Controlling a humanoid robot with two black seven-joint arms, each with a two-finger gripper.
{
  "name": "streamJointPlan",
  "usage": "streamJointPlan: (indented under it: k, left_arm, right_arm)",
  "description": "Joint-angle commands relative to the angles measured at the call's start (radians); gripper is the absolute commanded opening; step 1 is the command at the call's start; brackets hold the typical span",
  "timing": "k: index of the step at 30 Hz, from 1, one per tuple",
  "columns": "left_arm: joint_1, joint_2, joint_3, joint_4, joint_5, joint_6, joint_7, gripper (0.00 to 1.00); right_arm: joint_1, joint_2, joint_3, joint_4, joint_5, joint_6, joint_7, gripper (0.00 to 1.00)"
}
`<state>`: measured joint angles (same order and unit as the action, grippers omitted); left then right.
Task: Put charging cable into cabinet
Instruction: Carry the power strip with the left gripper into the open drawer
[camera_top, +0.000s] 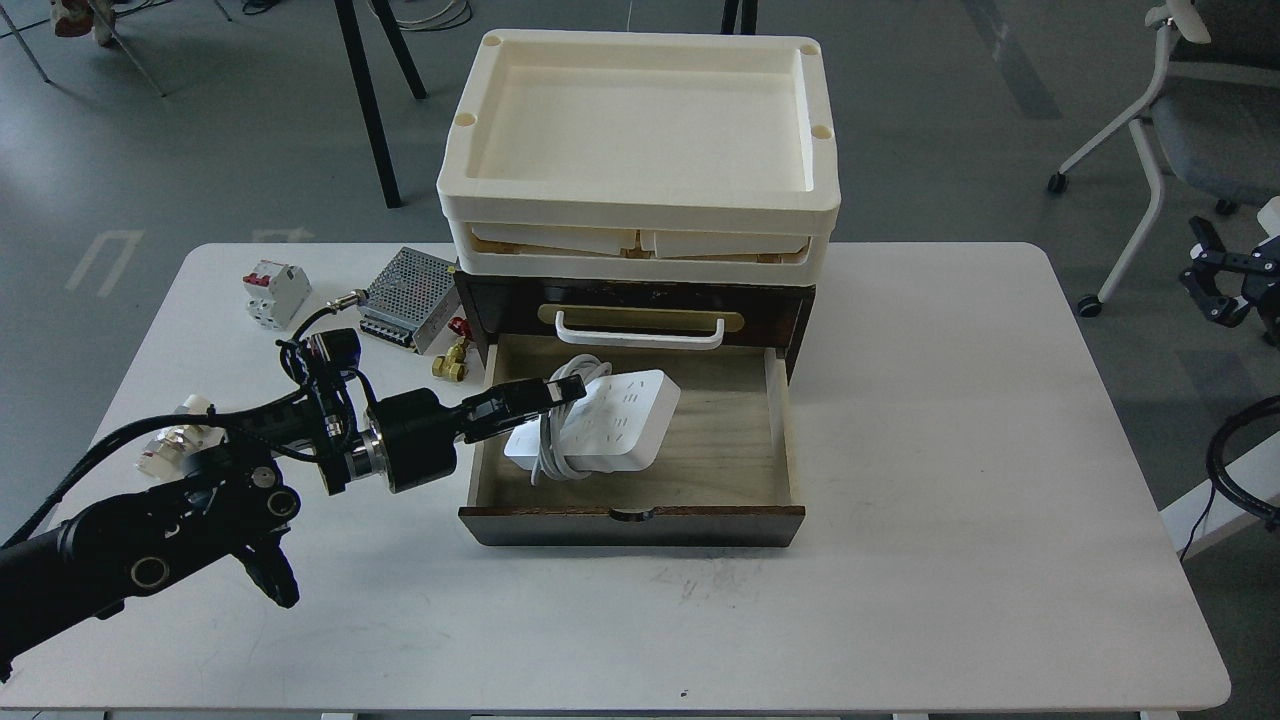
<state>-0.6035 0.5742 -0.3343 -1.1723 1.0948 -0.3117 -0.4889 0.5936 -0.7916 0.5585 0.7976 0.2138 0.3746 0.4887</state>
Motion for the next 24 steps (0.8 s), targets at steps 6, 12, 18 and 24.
streamJointPlan:
  k: [6,12,18,24]
  left_arm:
    - [-0.007,0.042,-0.119,-0.001,-0.082,-0.104,0.0,1.0]
    - [0.036,0.122,-0.298,0.003,-0.514,-0.177,0.0,1.0]
    - [0.034,0.199,-0.345,0.199,-0.994,-0.177,0.0,1.0]
    - [-0.044,0.125,-0.37,0.483,-1.145,-0.177,0.0,1.0]
  right_arm:
    - [0.0,0.0,0.003,0.002,0.001,0.0,0.0,1.0]
    - [0.011,0.0,0.03,0.014,0.001,0.007,0.0,1.0]
    - [0.084,-0.001,0.043,0.086,-0.004,0.015,0.0,1.0]
    - [0.087,0.003,0.11,0.146,-0.004,0.081,0.0,1.0]
